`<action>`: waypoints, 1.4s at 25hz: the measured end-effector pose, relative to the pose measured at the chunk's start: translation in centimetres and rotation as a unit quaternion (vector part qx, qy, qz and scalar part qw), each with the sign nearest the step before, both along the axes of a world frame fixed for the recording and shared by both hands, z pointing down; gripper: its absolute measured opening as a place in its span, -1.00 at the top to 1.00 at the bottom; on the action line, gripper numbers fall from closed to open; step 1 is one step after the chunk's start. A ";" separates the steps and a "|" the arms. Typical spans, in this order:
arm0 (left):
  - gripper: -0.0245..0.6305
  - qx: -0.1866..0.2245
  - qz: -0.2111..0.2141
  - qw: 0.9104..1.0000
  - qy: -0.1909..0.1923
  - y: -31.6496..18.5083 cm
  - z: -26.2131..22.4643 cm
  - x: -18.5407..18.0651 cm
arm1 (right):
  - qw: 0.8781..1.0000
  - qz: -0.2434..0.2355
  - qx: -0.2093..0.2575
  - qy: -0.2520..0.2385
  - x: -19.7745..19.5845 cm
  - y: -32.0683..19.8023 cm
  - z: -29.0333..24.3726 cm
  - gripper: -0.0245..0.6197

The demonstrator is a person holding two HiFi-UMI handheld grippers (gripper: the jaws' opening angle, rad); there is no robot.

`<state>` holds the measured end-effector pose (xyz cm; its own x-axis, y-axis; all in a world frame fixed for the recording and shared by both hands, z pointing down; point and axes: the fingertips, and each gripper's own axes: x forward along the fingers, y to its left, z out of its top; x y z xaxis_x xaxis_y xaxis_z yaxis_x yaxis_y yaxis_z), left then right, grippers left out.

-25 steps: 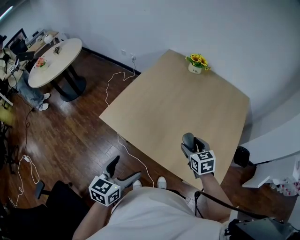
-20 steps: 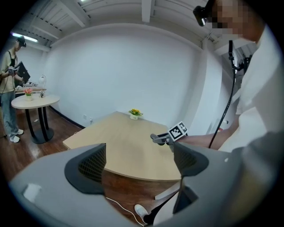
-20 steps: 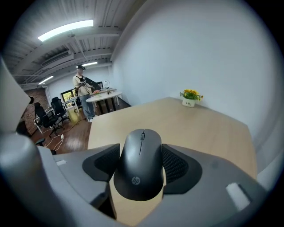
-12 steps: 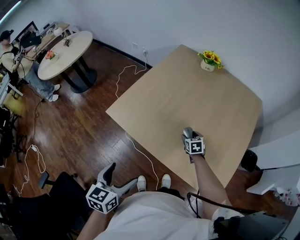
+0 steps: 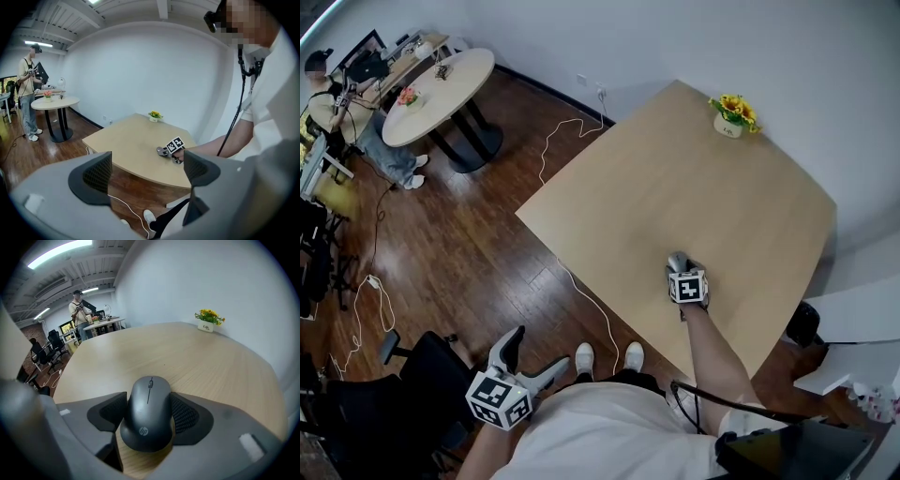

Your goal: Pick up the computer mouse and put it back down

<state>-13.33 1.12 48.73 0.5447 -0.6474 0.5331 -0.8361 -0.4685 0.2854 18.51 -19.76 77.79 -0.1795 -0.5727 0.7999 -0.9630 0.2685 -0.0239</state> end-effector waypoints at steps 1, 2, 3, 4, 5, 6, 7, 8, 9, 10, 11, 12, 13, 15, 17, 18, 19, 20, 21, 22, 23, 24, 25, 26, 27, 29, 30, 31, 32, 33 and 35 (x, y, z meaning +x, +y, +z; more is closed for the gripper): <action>-0.46 0.001 -0.001 1.000 0.000 0.0 0.0 -0.1 | 1.000 0.002 0.001 0.000 0.0 0.0 0.1 0.00; -0.46 0.001 -0.002 1.000 -0.001 -0.1 0.0 -0.2 | 1.000 0.004 0.002 -0.001 -0.1 0.1 0.1 0.00; -0.46 0.001 -0.003 1.000 0.000 -0.1 0.1 -0.2 | 1.000 0.004 0.003 -0.002 -0.2 0.1 0.1 0.00; -0.46 0.001 -0.004 1.000 0.000 -0.2 0.1 -0.3 | 1.000 0.003 0.004 -0.002 -0.2 0.1 0.1 0.00; -0.46 0.001 -0.004 1.000 0.001 -0.3 0.1 -0.3 | 1.000 0.002 0.004 -0.002 -0.2 0.0 0.1 0.00; -0.46 0.001 -0.003 1.000 0.002 -0.4 0.1 -0.2 | 1.000 0.000 0.003 -0.001 -0.2 0.0 0.1 0.00; -0.46 0.003 -0.001 1.000 0.002 -0.6 0.1 -0.2 | 1.000 0.000 0.003 -0.001 -0.3 0.1 0.2 0.00; -0.46 0.004 0.001 1.000 0.002 -0.8 0.0 -0.1 | 1.000 0.000 0.002 -0.002 -0.3 0.1 0.3 -0.01; -0.46 0.006 0.004 1.000 0.003 -1.0 -0.1 0.0 | 1.000 0.001 0.000 -0.004 -0.3 0.2 0.3 -0.02; -0.46 0.008 0.007 1.000 0.004 -1.2 -0.2 0.1 | 1.000 0.001 -0.003 -0.005 -0.2 0.2 0.3 -0.03; -0.46 0.010 0.009 1.000 0.005 -1.4 -0.4 0.2 | 1.000 0.000 -0.005 -0.004 0.0 0.2 0.2 -0.06; -0.46 0.011 0.011 1.000 0.006 -1.5 -0.4 0.2 | 1.000 0.000 -0.006 -0.003 0.2 0.2 0.1 -0.12; -0.46 0.012 0.013 1.000 0.007 -1.7 -0.4 0.3 | 1.000 0.000 -0.005 -0.003 0.4 0.1 -0.2 -0.14; -0.46 0.011 0.017 1.000 0.008 -2.0 -0.3 0.4 | 1.000 0.000 0.005 -0.010 0.7 -0.1 -0.9 -0.14; -0.46 0.009 0.023 1.000 0.013 -2.4 -0.1 0.2 | 1.000 0.001 0.017 -0.026 0.3 0.1 -2.0 -0.14; -0.46 0.009 0.026 0.999 0.016 -2.6 -0.1 0.1 | 0.999 0.001 0.024 -0.033 0.0 0.3 -2.8 -0.14; -0.46 0.010 0.031 0.999 0.018 -2.7 -0.1 0.1 | 0.999 0.000 0.032 -0.037 -0.2 0.4 -3.6 -0.14; -0.46 0.013 0.035 0.999 0.020 -2.9 0.0 0.1 | 0.998 0.001 0.040 -0.041 -0.5 0.6 -4.6 -0.14; -0.46 0.014 0.041 0.999 0.021 -3.0 0.0 0.2 | 0.998 0.002 0.048 -0.046 -0.7 0.8 -5.7 -0.14; -0.46 0.016 0.049 0.998 0.022 -3.1 0.0 0.4 | 0.997 0.003 0.056 -0.050 -0.9 1.1 -7.0 -0.14; -0.46 0.017 0.057 0.998 0.023 -3.1 0.0 0.7 | 0.996 0.003 0.065 -0.054 -1.1 1.6 -8.5 -0.14; -0.46 0.019 0.067 0.997 0.024 -3.2 -0.1 1.0 | 0.996 0.001 0.073 -0.058 -1.4 2.3 -10.1 -0.14; -0.46 0.020 0.078 0.996 0.025 -3.2 -0.1 1.4 | 0.995 -0.001 0.081 -0.060 -1.7 3.2 -11.8 -0.15; -0.46 0.021 0.088 0.996 0.028 -3.2 -0.1 1.8 | 0.994 -0.005 0.089 -0.061 -2.0 4.2 -13.5 -0.17; -0.46 0.023 0.097 0.994 0.032 -3.2 -0.1 2.2 | 0.993 -0.008 0.097 -0.062 -2.3 5.3 -15.2 -0.20; -0.46 0.025 0.116 0.992 0.039 -3.1 -0.2 3.0 | 0.992 -0.013 0.110 -0.066 -2.9 7.8 -18.3 -0.23; -0.46 0.027 0.125 0.991 0.043 -3.1 -0.3 3.4 | 0.991 -0.013 0.116 -0.071 -3.1 9.2 -19.9 -0.25; -0.46 0.029 0.134 0.989 0.046 -3.0 -0.3 3.8 | 0.990 -0.014 0.121 -0.075 -3.4 10.7 -21.5 -0.27; -0.46 0.031 0.142 0.988 0.048 -3.0 -0.4 4.2 | 0.989 -0.014 0.127 -0.079 -3.6 12.2 -23.0 -0.28; -0.46 0.032 0.149 0.987 0.050 -2.9 -0.4 4.4 | 0.988 -0.016 0.133 -0.082 -4.0 13.6 -24.7 -0.29; -0.46 0.032 0.159 0.985 0.054 -2.9 -0.4 4.8 | 0.985 -0.023 0.148 -0.086 -5.0 16.3 -27.9 -0.31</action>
